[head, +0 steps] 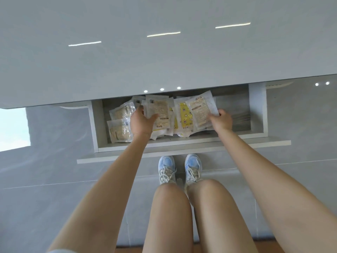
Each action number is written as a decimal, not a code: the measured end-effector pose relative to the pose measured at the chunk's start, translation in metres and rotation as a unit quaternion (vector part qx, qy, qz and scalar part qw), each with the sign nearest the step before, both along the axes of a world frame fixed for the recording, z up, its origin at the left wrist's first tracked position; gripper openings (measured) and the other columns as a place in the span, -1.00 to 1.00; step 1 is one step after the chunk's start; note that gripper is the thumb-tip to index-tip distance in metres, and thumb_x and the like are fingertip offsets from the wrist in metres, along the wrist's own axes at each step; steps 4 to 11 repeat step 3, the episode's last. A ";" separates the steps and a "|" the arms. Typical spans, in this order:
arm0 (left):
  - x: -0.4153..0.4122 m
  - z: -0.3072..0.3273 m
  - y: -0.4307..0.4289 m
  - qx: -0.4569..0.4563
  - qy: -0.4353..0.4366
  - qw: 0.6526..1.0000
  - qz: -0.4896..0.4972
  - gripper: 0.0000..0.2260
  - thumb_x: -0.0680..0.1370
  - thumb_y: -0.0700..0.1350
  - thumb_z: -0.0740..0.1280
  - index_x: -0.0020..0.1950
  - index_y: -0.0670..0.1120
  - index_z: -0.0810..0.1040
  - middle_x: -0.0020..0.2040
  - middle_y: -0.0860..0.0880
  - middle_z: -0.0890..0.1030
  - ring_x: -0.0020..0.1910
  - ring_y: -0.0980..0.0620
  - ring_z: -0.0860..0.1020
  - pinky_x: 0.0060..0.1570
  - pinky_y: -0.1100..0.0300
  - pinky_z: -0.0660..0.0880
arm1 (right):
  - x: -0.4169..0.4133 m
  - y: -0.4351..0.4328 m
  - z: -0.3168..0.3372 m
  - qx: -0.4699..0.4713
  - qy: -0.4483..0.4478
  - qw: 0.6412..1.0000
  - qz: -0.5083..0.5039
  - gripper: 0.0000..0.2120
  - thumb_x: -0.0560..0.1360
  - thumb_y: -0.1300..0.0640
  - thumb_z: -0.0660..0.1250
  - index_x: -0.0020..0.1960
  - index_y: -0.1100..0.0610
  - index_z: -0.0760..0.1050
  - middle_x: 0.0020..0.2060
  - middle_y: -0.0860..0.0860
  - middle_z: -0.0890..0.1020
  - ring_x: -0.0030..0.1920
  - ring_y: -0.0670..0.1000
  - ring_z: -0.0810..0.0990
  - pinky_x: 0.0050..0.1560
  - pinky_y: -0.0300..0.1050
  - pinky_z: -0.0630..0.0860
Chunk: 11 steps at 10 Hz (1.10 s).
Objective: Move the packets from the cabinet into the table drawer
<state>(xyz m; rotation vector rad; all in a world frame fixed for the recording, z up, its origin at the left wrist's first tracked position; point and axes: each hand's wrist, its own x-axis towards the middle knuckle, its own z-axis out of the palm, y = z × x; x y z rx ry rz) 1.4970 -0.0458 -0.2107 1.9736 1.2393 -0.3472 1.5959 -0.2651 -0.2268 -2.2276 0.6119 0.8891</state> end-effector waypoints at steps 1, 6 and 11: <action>-0.010 0.020 -0.001 0.060 -0.007 0.997 -0.057 -0.37 0.45 -0.02 0.45 0.45 -0.01 0.26 0.34 -0.09 0.42 0.27 -0.12 0.43 0.06 0.02 0.49 | -0.011 0.001 0.020 -0.068 -0.014 0.991 0.111 -0.45 0.53 0.02 0.31 0.47 0.11 0.27 0.39 0.15 0.36 0.40 0.20 0.30 0.31 0.09 0.34; -0.040 0.105 -0.006 0.131 0.048 0.970 -0.197 -0.44 0.52 0.20 0.25 0.49 0.10 0.21 0.46 -0.05 0.29 0.44 -0.11 0.25 0.44 -0.12 0.12 | -0.035 0.016 0.127 -0.063 -0.099 0.952 0.284 -0.42 0.54 -0.09 0.25 0.50 0.03 0.22 0.42 0.07 0.35 0.43 0.15 0.24 0.38 0.12 0.25; -0.040 0.105 -0.006 0.131 0.048 0.970 -0.197 -0.44 0.52 0.20 0.25 0.49 0.10 0.21 0.46 -0.05 0.29 0.44 -0.11 0.25 0.44 -0.12 0.12 | -0.035 0.016 0.127 -0.063 -0.099 0.952 0.284 -0.42 0.54 -0.09 0.25 0.50 0.03 0.22 0.42 0.07 0.35 0.43 0.15 0.24 0.38 0.12 0.25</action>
